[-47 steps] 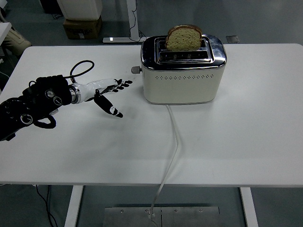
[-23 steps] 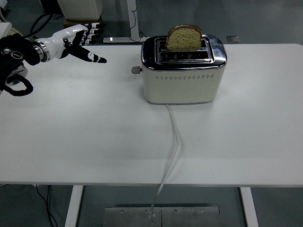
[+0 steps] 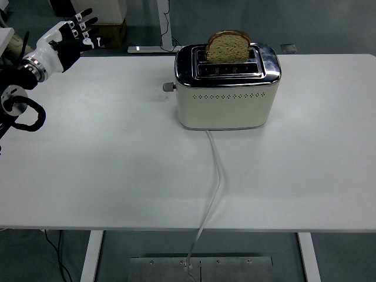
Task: Press down toaster
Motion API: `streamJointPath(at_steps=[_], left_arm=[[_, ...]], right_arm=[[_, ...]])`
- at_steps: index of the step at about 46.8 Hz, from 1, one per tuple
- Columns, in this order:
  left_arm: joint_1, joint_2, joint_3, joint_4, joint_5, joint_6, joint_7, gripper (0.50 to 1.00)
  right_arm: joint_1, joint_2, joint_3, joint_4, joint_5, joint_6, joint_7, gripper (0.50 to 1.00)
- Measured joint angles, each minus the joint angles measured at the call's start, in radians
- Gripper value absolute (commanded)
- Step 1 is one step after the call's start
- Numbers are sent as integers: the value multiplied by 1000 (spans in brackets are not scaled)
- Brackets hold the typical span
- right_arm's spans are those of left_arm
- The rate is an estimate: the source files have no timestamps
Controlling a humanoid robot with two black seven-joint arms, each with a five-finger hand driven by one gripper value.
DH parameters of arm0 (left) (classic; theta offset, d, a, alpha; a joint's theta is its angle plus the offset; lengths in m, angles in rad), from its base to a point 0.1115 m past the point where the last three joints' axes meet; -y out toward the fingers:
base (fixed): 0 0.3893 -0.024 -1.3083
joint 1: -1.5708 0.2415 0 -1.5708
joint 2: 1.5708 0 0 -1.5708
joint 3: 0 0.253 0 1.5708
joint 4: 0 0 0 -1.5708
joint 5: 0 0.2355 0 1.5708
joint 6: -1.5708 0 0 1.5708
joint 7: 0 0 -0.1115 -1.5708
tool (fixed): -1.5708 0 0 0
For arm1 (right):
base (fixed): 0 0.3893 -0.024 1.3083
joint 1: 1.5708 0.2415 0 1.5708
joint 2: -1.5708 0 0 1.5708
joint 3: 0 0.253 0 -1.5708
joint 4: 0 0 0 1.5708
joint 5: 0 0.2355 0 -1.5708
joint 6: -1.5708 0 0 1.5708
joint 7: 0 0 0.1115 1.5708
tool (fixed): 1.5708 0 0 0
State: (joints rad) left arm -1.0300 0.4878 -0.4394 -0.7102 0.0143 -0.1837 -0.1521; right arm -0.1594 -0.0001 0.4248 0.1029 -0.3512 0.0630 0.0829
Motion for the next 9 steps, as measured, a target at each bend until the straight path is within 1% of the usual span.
streamJointPath(at_steps=[3, 9], left_arm=[[37, -19, -17, 27, -63, 0, -25, 1000], [117, -25, -66, 58, -155, 0, -40, 1000]], right_arm=[[0, 0, 0, 0, 0, 0, 0, 998], [1, 0, 0, 1, 0, 0, 0, 1000]])
